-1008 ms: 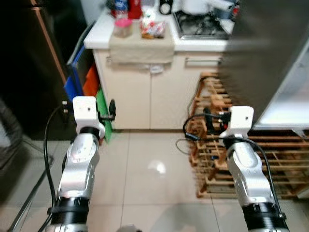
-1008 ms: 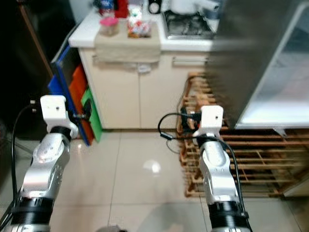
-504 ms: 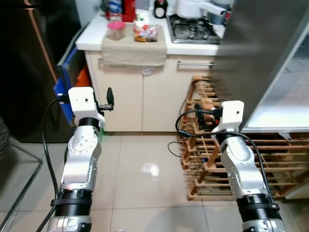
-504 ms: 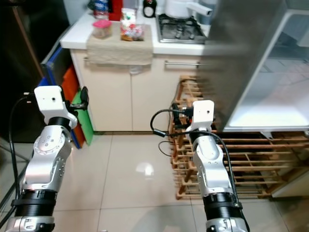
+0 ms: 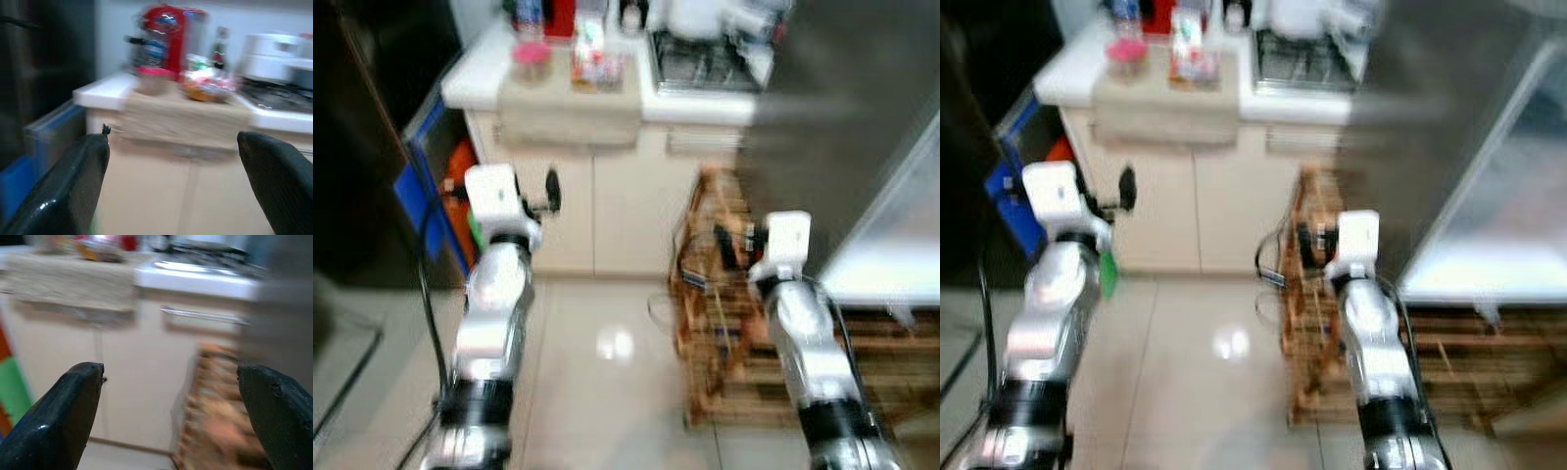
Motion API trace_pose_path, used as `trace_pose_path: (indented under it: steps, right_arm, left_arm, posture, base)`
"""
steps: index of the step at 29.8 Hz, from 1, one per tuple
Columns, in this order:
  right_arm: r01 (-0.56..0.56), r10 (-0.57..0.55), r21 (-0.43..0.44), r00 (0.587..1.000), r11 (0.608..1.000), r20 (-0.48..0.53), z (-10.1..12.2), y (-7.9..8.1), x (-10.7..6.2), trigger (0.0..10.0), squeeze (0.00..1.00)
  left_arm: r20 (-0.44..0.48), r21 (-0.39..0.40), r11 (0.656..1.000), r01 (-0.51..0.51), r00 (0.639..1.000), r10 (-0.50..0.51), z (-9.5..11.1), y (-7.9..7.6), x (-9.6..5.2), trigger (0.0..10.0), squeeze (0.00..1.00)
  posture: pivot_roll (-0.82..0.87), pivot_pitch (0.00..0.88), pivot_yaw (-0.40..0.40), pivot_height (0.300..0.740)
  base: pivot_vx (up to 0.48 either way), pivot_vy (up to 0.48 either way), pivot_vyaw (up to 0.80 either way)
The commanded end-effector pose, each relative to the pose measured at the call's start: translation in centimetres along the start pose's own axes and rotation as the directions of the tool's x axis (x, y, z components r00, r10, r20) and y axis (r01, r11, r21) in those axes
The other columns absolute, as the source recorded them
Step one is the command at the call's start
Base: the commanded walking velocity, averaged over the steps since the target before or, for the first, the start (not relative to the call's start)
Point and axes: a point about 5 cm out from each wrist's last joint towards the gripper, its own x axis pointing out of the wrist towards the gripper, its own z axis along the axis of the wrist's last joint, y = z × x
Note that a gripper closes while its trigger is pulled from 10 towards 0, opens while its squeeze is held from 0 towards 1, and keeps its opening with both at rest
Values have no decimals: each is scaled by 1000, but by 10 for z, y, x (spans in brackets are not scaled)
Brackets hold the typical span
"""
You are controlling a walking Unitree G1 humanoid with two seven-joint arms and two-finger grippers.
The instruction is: Restocking fridge
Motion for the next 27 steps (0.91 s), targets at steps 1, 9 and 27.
trace_pose_path:
  steps: [1, 9, 27]
  right_arm:
    - [-58, 59, -24, 998, 998, 39, 9, 14, 7, 10000, 0]
    - [-42, 42, -10, 998, 999, 38, 7, 13, 8, 10000, 0]
    - [79, -80, 22, 993, 997, 83, 6, 8, 4, 10000, 0]
  left_arm:
    - [4, 7, 999, -44, 999, 44, 2, 11, 1, 10000, 0]
    - [33, 12, 1000, -21, 999, 21, 8, 9, 8, 10000, 0]
    - [34, 50, 984, 173, 984, -175, 14, -6, 17, 10000, 0]
  posture:
    - [47, 0, -65, 740]
    - [56, 0, -55, 740]
    - [26, 0, 16, 740]
  base:
    - [480, 0, 613]
    - [480, 0, 77]
    - [480, 0, 0]
